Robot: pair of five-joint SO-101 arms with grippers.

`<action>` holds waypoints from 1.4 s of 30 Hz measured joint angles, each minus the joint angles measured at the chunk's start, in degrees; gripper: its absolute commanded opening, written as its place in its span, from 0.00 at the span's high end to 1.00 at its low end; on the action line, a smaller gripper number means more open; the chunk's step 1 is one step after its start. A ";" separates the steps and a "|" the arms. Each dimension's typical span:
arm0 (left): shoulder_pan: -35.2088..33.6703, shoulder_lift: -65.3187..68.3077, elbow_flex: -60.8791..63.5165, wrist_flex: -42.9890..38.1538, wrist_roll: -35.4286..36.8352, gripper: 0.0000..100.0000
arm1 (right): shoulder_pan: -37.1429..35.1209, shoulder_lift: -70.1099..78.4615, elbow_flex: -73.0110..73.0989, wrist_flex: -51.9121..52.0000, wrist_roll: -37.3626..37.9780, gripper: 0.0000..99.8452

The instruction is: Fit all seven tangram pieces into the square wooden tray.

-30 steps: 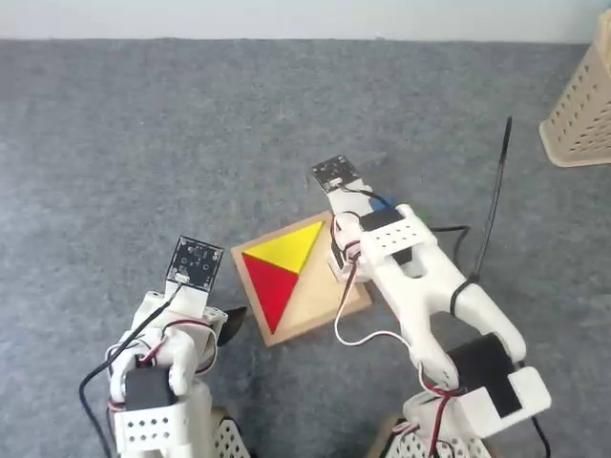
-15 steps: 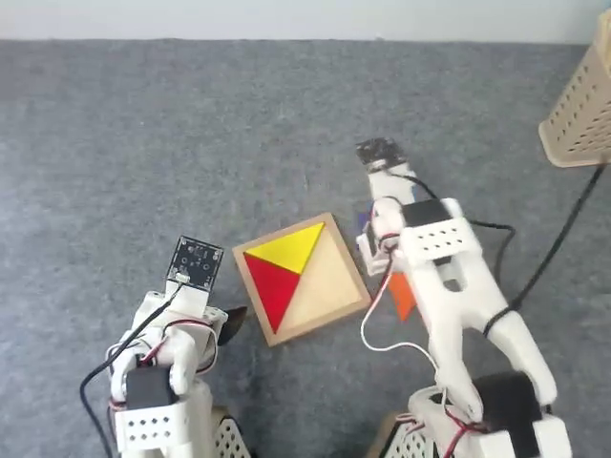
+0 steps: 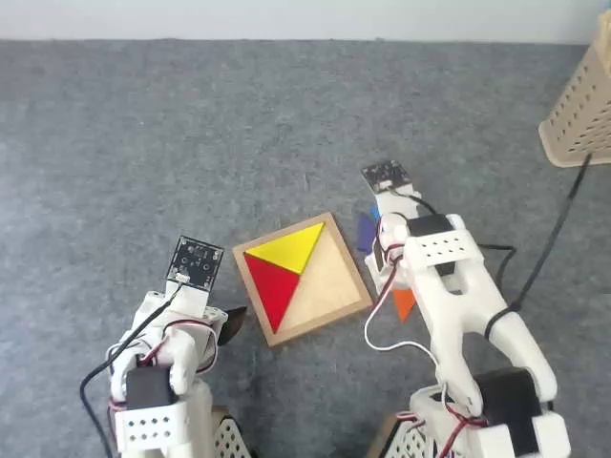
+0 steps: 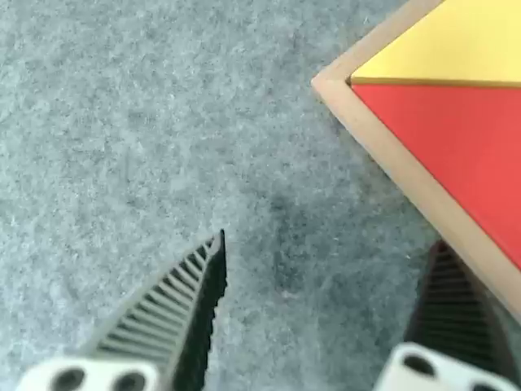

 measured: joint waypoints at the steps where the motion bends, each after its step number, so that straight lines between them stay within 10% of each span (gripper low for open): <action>1: 0.00 0.00 0.00 0.00 0.00 0.65 | 0.00 0.00 0.97 -0.62 0.62 0.81; 42: 0.00 0.00 0.00 0.00 0.00 0.65 | -8.00 -13.19 -1.49 2.29 3.16 0.98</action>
